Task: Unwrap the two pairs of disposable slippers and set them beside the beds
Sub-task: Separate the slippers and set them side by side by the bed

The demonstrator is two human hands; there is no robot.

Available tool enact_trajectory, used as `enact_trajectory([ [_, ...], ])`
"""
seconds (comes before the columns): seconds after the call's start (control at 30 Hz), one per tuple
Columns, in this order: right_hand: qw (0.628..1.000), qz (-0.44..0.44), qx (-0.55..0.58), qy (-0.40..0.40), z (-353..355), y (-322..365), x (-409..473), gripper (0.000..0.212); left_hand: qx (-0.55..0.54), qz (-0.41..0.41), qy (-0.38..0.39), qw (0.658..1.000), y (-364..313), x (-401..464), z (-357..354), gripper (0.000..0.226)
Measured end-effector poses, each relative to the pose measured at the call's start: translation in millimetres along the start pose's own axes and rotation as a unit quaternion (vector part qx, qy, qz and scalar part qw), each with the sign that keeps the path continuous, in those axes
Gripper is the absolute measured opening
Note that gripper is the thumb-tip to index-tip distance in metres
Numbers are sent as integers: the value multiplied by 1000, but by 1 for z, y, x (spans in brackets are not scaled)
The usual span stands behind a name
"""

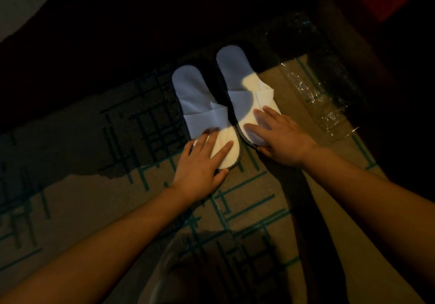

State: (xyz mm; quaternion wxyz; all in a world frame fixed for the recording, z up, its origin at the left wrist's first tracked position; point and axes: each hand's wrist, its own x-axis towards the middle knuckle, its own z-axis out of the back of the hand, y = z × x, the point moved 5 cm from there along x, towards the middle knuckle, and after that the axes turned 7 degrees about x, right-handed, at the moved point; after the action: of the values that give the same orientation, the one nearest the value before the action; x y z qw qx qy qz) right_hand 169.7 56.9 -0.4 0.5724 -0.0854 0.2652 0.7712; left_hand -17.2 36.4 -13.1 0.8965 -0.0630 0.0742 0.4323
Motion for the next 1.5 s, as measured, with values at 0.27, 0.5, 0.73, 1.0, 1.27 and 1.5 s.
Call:
enact_trajectory([
  [0.27,1000,5,-10,1,6,2,3,64,11,8,1,1000,1,4,1,65],
  [0.5,1000,-21,-3,-2,10,12,-5,59,12,19,38,999,-2,1,5,70],
  [0.73,997,-44,69,-4,18,49,-53,48,-51,85,65,993,-11,-31,41,67],
  [1.0,964,-151,197,96,48,103,-195,44,-215,257,200,921,-59,-130,132,43],
  [1.27,928,-217,246,176,179,192,-353,48,-280,295,321,855,-100,-264,298,37],
  [1.5,921,-222,278,155,331,285,-438,44,-321,329,233,857,-87,-332,501,39],
])
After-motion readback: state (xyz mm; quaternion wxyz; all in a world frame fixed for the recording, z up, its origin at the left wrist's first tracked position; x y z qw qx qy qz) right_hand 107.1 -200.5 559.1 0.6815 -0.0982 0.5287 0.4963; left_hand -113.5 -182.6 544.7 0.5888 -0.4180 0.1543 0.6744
